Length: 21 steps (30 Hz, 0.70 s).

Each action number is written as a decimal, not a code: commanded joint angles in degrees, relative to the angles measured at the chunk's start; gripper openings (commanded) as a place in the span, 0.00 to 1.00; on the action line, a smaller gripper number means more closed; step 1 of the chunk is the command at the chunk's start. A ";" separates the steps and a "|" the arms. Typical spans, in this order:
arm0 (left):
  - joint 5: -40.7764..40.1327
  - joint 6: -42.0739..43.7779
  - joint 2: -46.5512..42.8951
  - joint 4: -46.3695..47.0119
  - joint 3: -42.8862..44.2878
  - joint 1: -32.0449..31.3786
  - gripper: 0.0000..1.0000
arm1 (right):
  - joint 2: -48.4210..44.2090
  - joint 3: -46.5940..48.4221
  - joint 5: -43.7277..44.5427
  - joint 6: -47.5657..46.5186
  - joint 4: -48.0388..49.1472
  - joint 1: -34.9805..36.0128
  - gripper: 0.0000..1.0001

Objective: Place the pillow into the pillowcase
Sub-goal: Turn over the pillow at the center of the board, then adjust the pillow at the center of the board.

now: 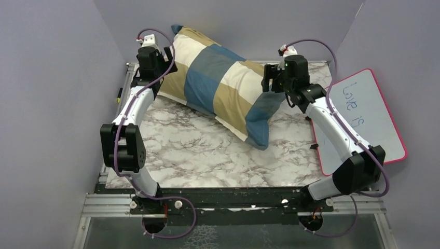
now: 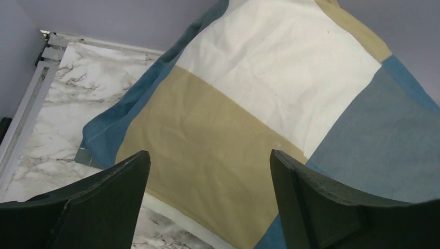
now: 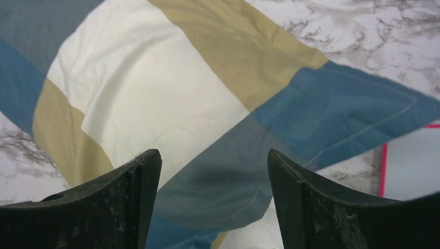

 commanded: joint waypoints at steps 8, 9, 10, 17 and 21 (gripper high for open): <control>16.19 -8.54 -3.03 10.42 -12.73 7.64 0.98 | -9.15 -18.69 -5.74 20.64 6.22 0.21 0.79; 16.80 -9.10 -1.64 10.29 -12.63 8.05 0.98 | -9.88 -21.45 -5.28 20.78 8.03 0.17 0.80; 17.45 -9.20 -0.25 9.91 -12.13 8.30 0.98 | -9.78 -22.69 -4.47 20.80 8.37 0.09 0.82; 22.21 -13.20 11.16 14.98 -11.01 8.36 0.99 | -8.61 -33.17 -14.68 26.70 14.95 0.12 0.82; 32.02 -20.81 17.42 22.70 -9.93 7.95 0.18 | -7.09 -33.20 -15.73 24.72 18.44 -0.01 0.68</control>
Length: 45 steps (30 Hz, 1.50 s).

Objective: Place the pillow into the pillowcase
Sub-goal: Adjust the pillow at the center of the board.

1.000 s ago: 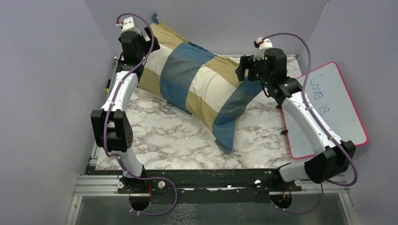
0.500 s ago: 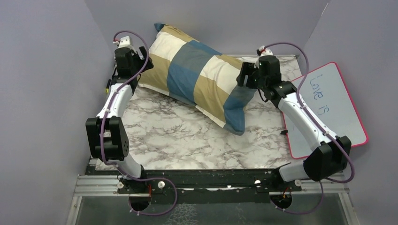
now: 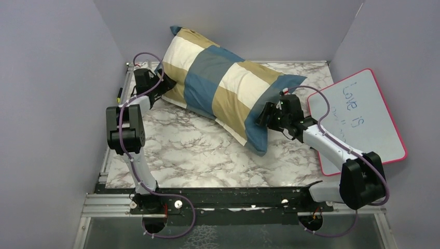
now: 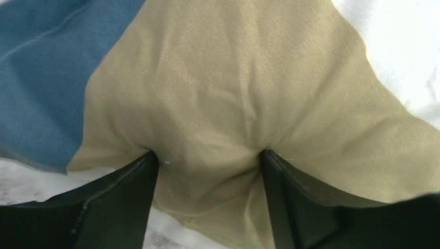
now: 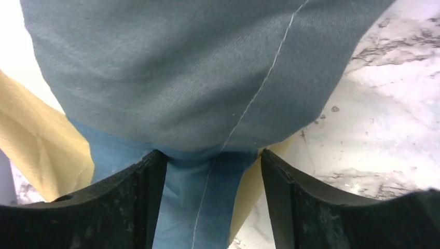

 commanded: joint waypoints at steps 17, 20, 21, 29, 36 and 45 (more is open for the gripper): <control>-18.61 10.45 -33.38 -18.75 -16.73 -0.33 0.02 | -11.76 -2.55 30.52 -2.98 -11.34 -1.77 0.00; -19.57 10.18 -34.14 -24.07 -18.07 -0.33 0.40 | -10.29 -0.70 27.62 -2.12 -10.87 -1.73 0.00; -21.69 10.31 -35.48 -25.36 -18.39 -0.33 0.44 | -10.27 0.73 26.76 -2.22 -11.25 -1.74 0.00; -25.78 10.09 -47.73 -24.52 -11.24 -0.33 0.55 | -15.46 10.34 16.79 -6.04 -12.75 -1.77 0.58; -12.29 3.01 -40.75 -17.26 -12.84 -0.33 0.57 | -15.08 8.41 -19.88 -5.36 7.95 -1.77 0.59; -24.72 -2.34 -31.25 -19.03 -26.24 2.57 0.67 | 5.03 -0.88 -7.45 1.44 9.36 -3.13 0.55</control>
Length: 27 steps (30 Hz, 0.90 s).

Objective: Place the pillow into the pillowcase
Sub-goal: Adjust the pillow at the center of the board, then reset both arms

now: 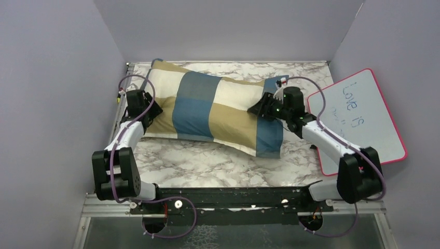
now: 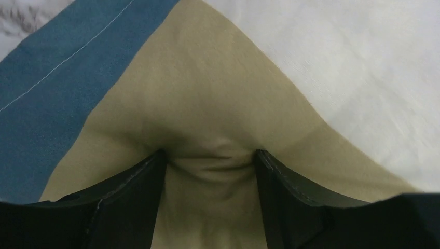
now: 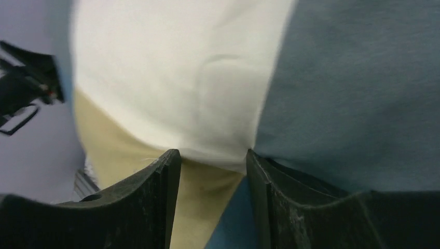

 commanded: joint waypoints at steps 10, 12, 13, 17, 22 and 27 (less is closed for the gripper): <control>-7.42 0.53 -7.49 -10.64 8.10 2.72 0.98 | -4.39 1.62 16.48 -5.58 -16.64 -4.74 0.64; -1.35 1.20 -10.19 -11.78 10.32 2.71 0.99 | -6.99 3.12 14.55 -7.73 -18.82 -4.70 0.78; 3.65 2.44 -11.30 -12.33 11.50 2.66 0.98 | -8.24 3.92 14.02 -8.22 -20.13 -4.74 0.94; 18.97 5.05 -14.39 -15.92 15.21 0.12 0.99 | -14.71 5.98 14.91 -8.82 -23.23 -4.74 1.00; 29.04 4.78 -19.04 -16.90 17.64 -6.37 0.98 | -20.32 11.32 18.16 -5.96 -30.11 -4.64 1.00; 35.06 5.94 -22.56 -16.68 19.51 -14.94 0.98 | -23.74 14.31 17.74 -6.14 -34.49 -4.71 1.00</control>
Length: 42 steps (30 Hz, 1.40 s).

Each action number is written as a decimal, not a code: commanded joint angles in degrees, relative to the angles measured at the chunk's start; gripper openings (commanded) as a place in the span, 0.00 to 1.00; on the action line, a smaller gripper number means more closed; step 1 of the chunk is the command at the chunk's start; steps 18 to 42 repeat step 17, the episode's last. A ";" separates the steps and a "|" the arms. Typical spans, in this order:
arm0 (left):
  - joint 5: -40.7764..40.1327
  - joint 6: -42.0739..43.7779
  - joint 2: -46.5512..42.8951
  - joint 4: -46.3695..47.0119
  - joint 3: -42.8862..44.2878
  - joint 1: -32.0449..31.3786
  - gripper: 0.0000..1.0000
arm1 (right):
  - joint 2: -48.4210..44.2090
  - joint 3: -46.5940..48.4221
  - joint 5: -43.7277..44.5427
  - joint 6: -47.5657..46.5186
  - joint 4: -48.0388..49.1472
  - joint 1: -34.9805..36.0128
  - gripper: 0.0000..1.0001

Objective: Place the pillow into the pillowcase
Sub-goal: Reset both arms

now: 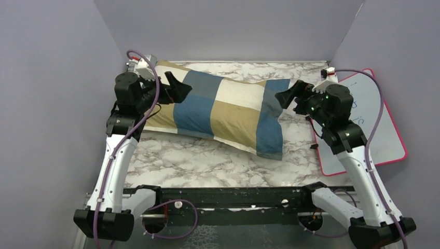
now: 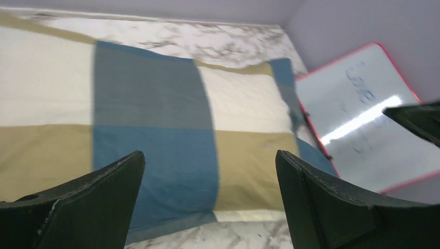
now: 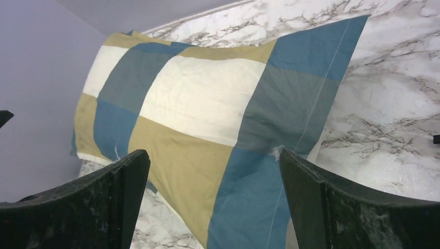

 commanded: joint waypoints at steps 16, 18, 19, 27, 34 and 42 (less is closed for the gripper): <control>-0.93 2.12 -15.08 0.03 -8.19 -6.34 0.98 | -12.06 1.70 4.40 1.04 -10.18 -0.13 1.00; -0.92 2.33 -15.28 -0.02 -8.18 -6.34 0.99 | -12.16 1.88 4.70 1.00 -10.26 -0.12 1.00; -0.92 2.33 -15.28 -0.02 -8.18 -6.34 0.99 | -12.16 1.88 4.70 1.00 -10.26 -0.12 1.00; -0.92 2.33 -15.28 -0.02 -8.18 -6.34 0.99 | -12.16 1.88 4.70 1.00 -10.26 -0.12 1.00; -0.92 2.33 -15.28 -0.02 -8.18 -6.34 0.99 | -12.16 1.88 4.70 1.00 -10.26 -0.12 1.00; -0.92 2.33 -15.28 -0.02 -8.18 -6.34 0.99 | -12.16 1.88 4.70 1.00 -10.26 -0.12 1.00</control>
